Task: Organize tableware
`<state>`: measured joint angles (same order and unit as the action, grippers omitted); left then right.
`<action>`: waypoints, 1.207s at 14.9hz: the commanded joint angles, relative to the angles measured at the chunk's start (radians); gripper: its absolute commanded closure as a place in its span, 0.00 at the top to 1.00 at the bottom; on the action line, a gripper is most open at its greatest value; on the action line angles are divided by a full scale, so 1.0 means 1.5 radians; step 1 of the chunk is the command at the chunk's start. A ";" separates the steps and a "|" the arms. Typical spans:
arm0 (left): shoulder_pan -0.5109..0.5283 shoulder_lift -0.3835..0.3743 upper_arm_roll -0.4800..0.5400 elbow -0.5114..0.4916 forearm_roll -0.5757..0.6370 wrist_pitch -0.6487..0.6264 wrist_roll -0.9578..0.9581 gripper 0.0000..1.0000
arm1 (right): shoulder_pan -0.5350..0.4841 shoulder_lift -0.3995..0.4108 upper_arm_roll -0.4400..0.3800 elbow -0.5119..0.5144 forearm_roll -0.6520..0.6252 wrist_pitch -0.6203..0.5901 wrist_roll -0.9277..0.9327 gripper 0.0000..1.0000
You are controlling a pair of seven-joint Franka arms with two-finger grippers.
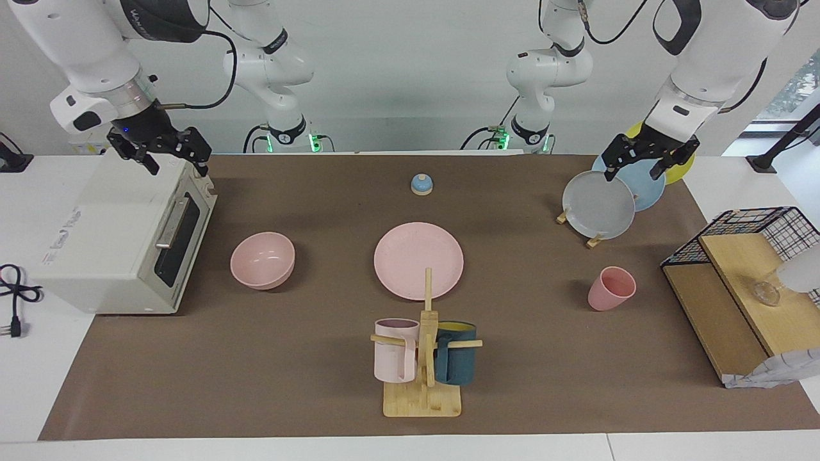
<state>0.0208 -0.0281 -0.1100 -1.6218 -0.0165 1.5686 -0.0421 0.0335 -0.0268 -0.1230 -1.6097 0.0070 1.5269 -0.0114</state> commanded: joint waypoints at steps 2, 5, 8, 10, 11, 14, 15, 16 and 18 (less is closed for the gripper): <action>0.011 -0.003 -0.011 0.002 0.014 -0.007 -0.007 1.00 | -0.006 0.005 0.006 0.009 -0.002 -0.015 -0.024 1.00; 0.011 -0.003 -0.011 0.002 0.014 -0.007 -0.007 1.00 | -0.005 0.020 0.010 0.023 0.003 -0.015 -0.024 1.00; 0.011 -0.003 -0.011 0.002 0.014 -0.007 -0.007 1.00 | -0.004 0.037 0.052 0.038 0.002 -0.003 -0.017 1.00; 0.011 -0.003 -0.011 0.002 0.014 -0.007 -0.007 1.00 | -0.003 0.063 0.102 0.031 0.010 0.026 0.031 1.00; 0.011 -0.003 -0.011 0.002 0.014 -0.007 -0.007 1.00 | 0.000 0.074 0.136 0.014 0.002 0.048 0.069 1.00; 0.011 -0.003 -0.011 0.002 0.014 -0.007 -0.007 1.00 | 0.015 0.082 0.172 -0.098 -0.001 0.176 0.126 1.00; 0.011 -0.003 -0.011 0.002 0.014 -0.006 -0.007 1.00 | 0.017 0.078 0.191 -0.153 -0.001 0.232 0.149 1.00; 0.011 -0.003 -0.011 0.002 0.014 -0.007 -0.007 1.00 | 0.017 0.076 0.202 -0.202 -0.001 0.286 0.169 1.00; 0.011 -0.003 -0.011 0.002 0.014 -0.006 -0.006 1.00 | 0.017 0.067 0.207 -0.282 -0.002 0.384 0.180 1.00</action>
<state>0.0208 -0.0281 -0.1100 -1.6218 -0.0165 1.5686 -0.0421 0.0740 0.1298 0.1758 -1.8830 0.0090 1.9745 0.2417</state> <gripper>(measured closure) 0.000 0.000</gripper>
